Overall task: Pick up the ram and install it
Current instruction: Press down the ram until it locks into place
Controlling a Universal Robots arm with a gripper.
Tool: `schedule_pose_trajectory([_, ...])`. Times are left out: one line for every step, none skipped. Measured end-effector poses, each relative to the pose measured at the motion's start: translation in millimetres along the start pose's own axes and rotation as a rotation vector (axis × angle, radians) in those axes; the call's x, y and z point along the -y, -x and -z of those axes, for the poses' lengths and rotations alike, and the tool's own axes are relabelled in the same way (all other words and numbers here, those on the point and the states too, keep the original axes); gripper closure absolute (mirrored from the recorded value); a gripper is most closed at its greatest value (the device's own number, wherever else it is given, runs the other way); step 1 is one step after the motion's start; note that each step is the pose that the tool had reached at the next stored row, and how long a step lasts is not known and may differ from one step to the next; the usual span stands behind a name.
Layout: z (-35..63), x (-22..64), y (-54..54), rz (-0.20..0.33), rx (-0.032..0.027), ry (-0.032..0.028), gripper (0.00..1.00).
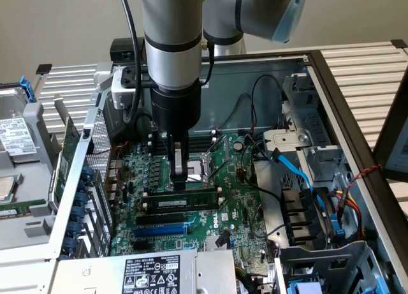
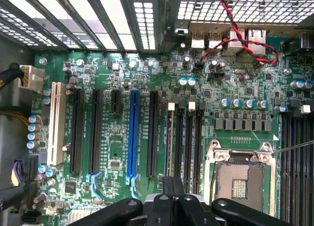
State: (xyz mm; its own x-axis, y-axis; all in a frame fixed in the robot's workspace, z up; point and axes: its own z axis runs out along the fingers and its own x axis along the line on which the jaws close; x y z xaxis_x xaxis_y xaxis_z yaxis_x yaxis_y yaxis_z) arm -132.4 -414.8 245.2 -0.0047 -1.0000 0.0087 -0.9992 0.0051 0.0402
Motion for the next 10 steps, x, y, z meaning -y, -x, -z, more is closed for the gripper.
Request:
schedule_pose_trajectory([-0.7, 0.0, 0.6, 0.0, 0.0, -0.0035, 0.87])
schedule_pose_trajectory([-1.4, 0.0, 0.9, 0.0, -0.0001, -0.0059, 0.89])
schedule_pose_trajectory([-2.5, 0.1, 1.3, 0.0, -0.0007, -0.0073, 0.89])
schedule_pose_trajectory([-3.5, 0.1, 1.9, 0.0, -0.0023, -0.0081, 0.89])
schedule_pose_trajectory([-4.6, 0.2, 2.5, 0.0, -0.0037, -0.0088, 0.89])
schedule_pose_trajectory([-5.3, 0.3, 3.0, 0.0, -0.0055, -0.0088, 0.89])
schedule_pose_trajectory([-5.8, 0.5, 3.2, 0.0, -0.0073, -0.0091, 0.89])
schedule_pose_trajectory([-6.0, 0.5, 3.4, 0.0, -0.0097, -0.0095, 0.89])
schedule_pose_trajectory([-6.2, 0.6, 3.4, 0.0, -0.0121, -0.0105, 0.89])
schedule_pose_trajectory([-6.6, 0.6, 3.5, -0.001, -0.0141, -0.0117, 0.89])
